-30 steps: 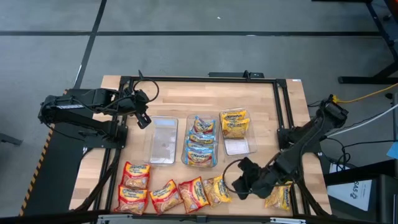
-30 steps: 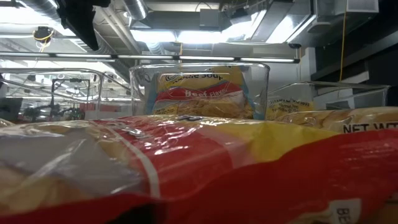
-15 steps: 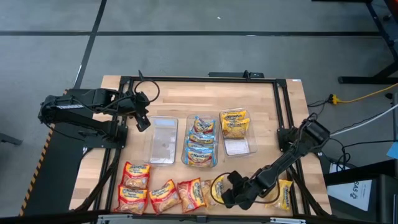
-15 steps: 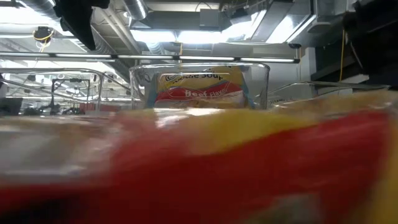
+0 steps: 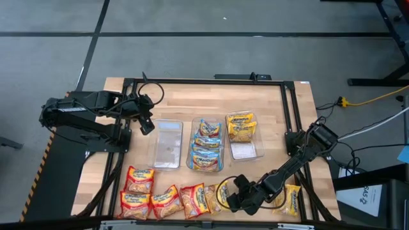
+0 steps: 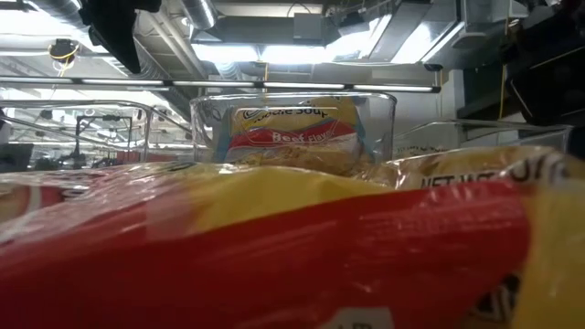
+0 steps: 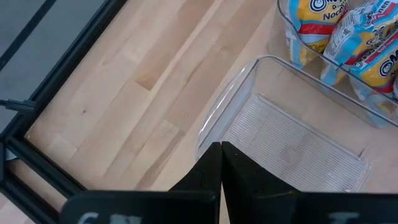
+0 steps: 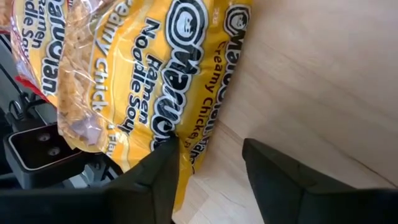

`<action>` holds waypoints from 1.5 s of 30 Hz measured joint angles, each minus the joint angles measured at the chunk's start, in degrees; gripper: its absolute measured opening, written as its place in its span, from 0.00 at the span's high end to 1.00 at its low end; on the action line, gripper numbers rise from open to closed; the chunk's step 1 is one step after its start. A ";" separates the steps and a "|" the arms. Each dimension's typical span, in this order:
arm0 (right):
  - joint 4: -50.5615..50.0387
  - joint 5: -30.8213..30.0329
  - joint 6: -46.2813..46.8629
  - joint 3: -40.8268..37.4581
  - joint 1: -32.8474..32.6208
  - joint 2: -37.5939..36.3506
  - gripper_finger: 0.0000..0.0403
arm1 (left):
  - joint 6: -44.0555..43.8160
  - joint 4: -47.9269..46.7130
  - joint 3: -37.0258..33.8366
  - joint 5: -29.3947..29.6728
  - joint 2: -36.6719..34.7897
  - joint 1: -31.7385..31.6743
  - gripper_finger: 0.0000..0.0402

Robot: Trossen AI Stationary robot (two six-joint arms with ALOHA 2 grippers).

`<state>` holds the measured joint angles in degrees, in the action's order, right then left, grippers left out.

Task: Sort Maruchan noodles
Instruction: Put the yellow noodle pack into the right transparent bin

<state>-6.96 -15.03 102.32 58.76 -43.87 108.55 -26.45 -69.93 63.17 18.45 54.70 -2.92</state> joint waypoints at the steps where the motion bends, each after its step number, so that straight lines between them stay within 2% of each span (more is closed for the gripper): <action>1: 0.00 -0.05 0.00 -0.02 0.01 0.00 0.56 | 0.00 0.00 0.00 0.01 -0.02 0.00 1.00; 10: -0.48 -1.41 0.76 -0.11 0.06 -1.40 0.58 | -0.48 0.82 0.00 -0.66 0.00 0.00 1.00; 12: -0.48 -2.10 0.38 -0.11 0.06 -3.37 0.58 | -1.66 4.42 0.00 -4.49 -0.02 -0.02 1.00; 14: -0.54 -2.73 -1.23 -0.11 0.06 -5.59 0.58 | -3.17 12.00 -0.01 -12.14 -0.01 0.37 1.00; 16: -1.05 -3.10 -3.39 -0.11 0.06 -7.86 0.58 | -4.92 21.33 0.00 -19.73 0.47 2.62 1.00; 18: -0.83 -3.15 -5.23 -0.09 0.06 -10.08 0.58 | -6.06 31.13 0.16 -23.56 3.32 6.91 1.00; 23: -0.85 -1.23 -8.25 -0.09 0.04 -13.67 0.58 | -6.18 50.33 0.05 -21.07 14.01 19.69 1.00; 29: -0.94 4.50 -9.62 -0.08 0.01 -14.38 0.58 | -6.32 69.70 -0.01 -20.09 27.43 28.59 0.99; 38: -6.77 3.36 -9.68 -0.07 0.01 -14.38 0.58 | -11.94 91.33 0.00 -19.07 43.02 32.75 0.84; 45: -10.51 2.62 -9.68 -0.05 0.01 -14.38 0.58 | -12.20 93.09 0.00 -16.63 47.66 33.92 0.75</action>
<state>-17.47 -12.40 92.64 58.72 -43.86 94.17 -38.65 23.16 63.18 1.83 102.35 31.00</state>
